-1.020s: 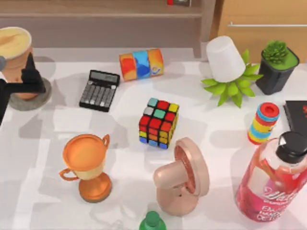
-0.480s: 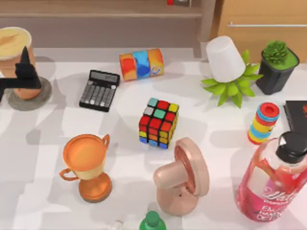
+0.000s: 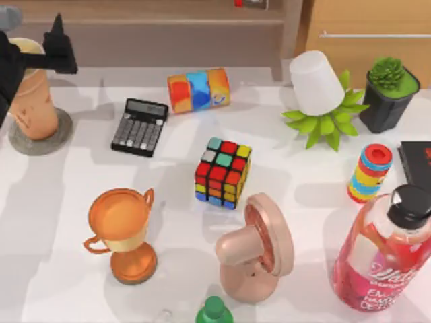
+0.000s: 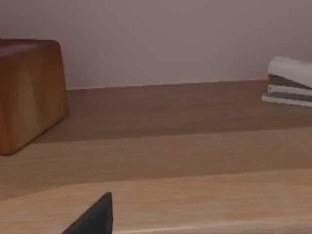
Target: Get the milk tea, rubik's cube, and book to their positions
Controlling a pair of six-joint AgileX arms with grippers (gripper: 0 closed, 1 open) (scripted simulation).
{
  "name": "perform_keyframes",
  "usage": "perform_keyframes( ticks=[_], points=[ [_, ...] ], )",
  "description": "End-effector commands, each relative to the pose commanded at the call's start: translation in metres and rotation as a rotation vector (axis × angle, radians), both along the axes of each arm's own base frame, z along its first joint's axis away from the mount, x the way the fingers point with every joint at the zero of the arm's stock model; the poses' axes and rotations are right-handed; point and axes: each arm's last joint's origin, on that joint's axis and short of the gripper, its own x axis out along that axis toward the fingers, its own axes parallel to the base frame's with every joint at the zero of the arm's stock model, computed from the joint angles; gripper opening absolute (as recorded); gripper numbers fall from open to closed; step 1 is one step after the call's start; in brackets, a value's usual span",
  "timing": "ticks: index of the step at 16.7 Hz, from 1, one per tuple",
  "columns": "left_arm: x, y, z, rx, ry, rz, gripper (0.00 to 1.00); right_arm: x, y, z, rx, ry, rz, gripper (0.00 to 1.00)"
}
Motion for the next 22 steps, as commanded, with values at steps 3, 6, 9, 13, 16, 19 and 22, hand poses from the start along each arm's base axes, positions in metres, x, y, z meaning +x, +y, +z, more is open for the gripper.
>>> perform_keyframes(
  ticks=[3,6,9,13,16,19,22],
  points=[
    [0.039,-0.034,0.028,0.012,0.079,-0.092,1.0,0.0,0.0,0.0,0.0,0.0,0.0,1.0],
    [0.069,-0.082,0.054,0.022,0.243,-0.198,1.0,0.0,0.0,0.0,0.0,0.0,0.0,1.0],
    [0.081,-0.135,0.069,0.044,0.488,-0.294,1.0,0.0,0.0,0.0,0.0,0.0,0.0,1.0],
    [0.071,-0.196,0.073,0.108,0.875,-0.357,1.0,0.0,0.0,0.0,0.0,0.0,0.0,1.0],
    [0.054,-0.229,0.064,0.178,1.148,-0.34,1.0,0.0,0.0,0.0,0.0,0.0,0.0,1.0],
    [0.037,-0.252,0.054,0.249,1.355,-0.284,1.0,0.0,0.0,0.0,0.0,0.0,0.0,1.0],
    [0.025,-0.266,0.046,0.307,1.486,-0.218,1.0,0.0,0.0,0.0,0.0,0.0,0.0,1.0]
  ],
)
